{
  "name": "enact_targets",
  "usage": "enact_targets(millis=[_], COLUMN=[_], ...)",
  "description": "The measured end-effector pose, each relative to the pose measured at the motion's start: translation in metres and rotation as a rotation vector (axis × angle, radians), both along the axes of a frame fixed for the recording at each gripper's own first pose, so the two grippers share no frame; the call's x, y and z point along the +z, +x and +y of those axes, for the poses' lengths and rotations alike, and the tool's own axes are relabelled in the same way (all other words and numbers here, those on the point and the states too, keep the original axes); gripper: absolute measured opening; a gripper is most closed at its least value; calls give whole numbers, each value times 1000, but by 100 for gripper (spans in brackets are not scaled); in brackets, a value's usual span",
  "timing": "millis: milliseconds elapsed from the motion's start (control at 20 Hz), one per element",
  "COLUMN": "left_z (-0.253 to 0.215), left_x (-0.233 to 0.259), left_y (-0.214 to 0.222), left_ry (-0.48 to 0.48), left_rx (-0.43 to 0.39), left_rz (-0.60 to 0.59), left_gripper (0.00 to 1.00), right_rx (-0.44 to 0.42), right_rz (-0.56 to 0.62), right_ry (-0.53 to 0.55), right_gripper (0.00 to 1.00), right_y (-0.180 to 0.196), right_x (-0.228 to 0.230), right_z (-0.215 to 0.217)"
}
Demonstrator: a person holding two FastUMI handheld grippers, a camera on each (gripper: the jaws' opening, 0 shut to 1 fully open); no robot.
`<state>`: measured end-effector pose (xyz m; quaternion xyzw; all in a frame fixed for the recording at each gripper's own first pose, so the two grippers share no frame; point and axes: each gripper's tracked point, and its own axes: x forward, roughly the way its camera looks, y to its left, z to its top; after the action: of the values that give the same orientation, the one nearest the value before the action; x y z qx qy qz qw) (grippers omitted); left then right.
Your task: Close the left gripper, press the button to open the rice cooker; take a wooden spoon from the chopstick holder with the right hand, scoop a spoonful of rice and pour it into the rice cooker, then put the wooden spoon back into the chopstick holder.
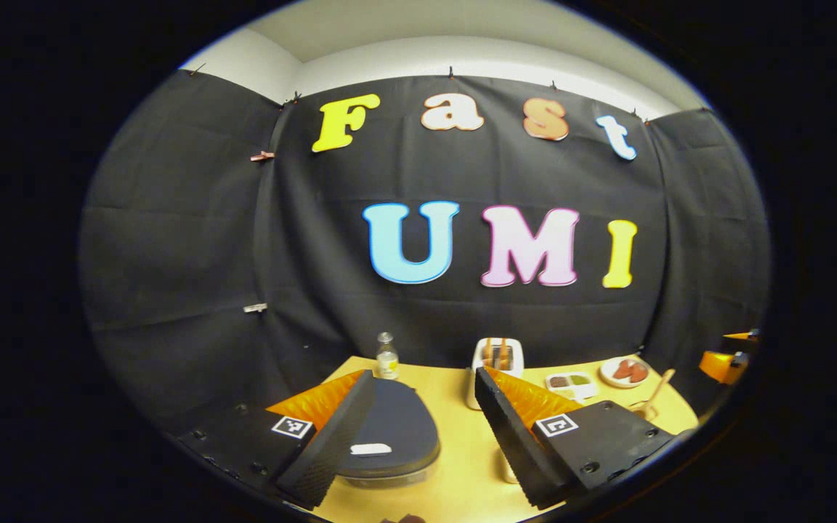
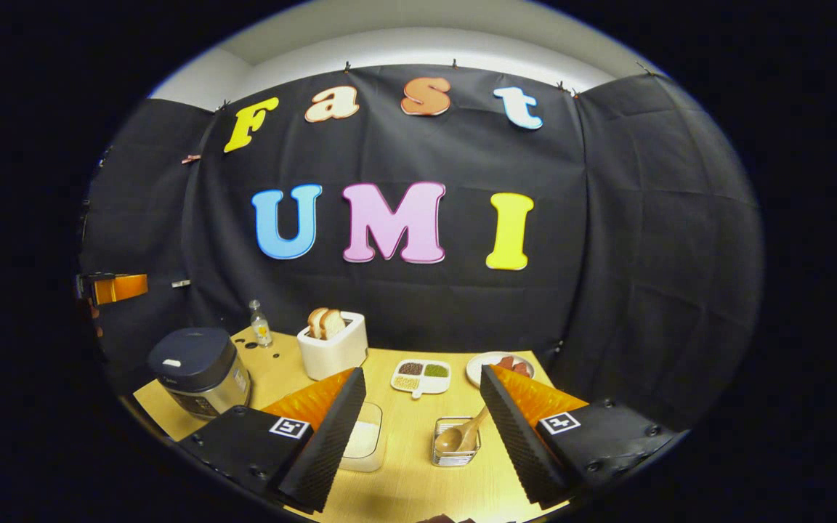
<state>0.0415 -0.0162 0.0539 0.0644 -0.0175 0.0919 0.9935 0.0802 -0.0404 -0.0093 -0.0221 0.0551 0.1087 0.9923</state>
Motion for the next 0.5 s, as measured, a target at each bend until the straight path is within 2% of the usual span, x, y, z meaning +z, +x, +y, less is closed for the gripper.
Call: enact_targets(millis=[50, 200, 350, 400, 500], left_z=[-10, -26, -26, -26, -25], left_x=[-2, -9, -27, -35, -54], left_y=[-9, -37, -65, -70, -80], left_ry=[-17, -32, -32, -48, -90], left_rx=[-32, -97, -113, -120, -135], left_rz=[4, 1, -2, -3, 21], left_gripper=[95, 96, 96, 100, 97], right_rx=[-22, -68, -129, -147, -173], right_rz=[-17, -43, -45, -40, -31], right_ry=[1, 10, 8, 8, 4], right_gripper=[99, 99, 99, 99, 99], right_y=[-11, -48, -86, -98, -117], right_x=[7, 17, 9, 3, -6], right_z=[-1, -4, -18, -22, -27])
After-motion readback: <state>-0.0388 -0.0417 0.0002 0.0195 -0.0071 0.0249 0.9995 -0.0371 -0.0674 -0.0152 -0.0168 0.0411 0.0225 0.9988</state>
